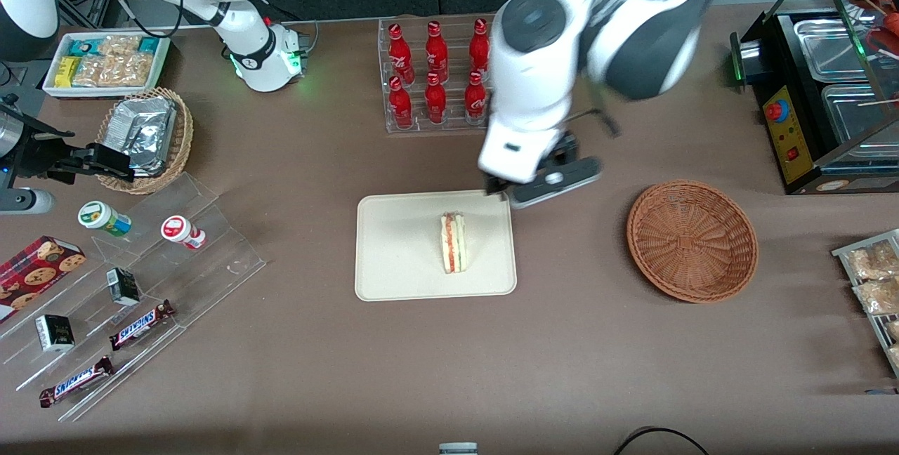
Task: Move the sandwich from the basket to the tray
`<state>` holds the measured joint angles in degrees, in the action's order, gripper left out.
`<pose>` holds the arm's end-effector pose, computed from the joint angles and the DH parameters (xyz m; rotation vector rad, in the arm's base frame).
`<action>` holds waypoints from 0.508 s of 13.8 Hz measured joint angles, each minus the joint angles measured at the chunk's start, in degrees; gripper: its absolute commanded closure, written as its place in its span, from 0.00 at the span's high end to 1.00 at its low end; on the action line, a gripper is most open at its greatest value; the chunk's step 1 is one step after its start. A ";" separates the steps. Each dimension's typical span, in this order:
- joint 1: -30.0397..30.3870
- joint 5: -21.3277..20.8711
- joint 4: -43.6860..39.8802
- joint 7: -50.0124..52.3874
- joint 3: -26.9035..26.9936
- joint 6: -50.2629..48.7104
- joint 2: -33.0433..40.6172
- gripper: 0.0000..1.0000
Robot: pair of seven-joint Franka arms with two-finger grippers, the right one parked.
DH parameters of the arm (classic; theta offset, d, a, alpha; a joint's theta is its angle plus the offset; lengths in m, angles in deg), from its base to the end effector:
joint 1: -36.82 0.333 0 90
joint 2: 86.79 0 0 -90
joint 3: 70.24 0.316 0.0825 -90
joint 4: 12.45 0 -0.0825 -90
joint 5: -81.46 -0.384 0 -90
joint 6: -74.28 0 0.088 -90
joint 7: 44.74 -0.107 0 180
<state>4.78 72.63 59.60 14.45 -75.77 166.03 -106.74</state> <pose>0.5391 -0.3801 0.5651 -3.0014 -0.5743 -0.1354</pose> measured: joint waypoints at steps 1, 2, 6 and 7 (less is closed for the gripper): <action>1.50 0.01 0.05 -0.02 0.04 -2.01 1.88 1.00; 3.09 -0.01 0.12 -0.56 0.08 -4.20 3.65 1.00; 11.63 1.39 0.68 -13.51 0.25 -13.25 10.29 1.00; 14.34 1.97 0.91 -17.66 0.33 -14.79 11.63 1.00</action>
<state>19.11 74.60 60.51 -3.21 -75.44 151.23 -95.12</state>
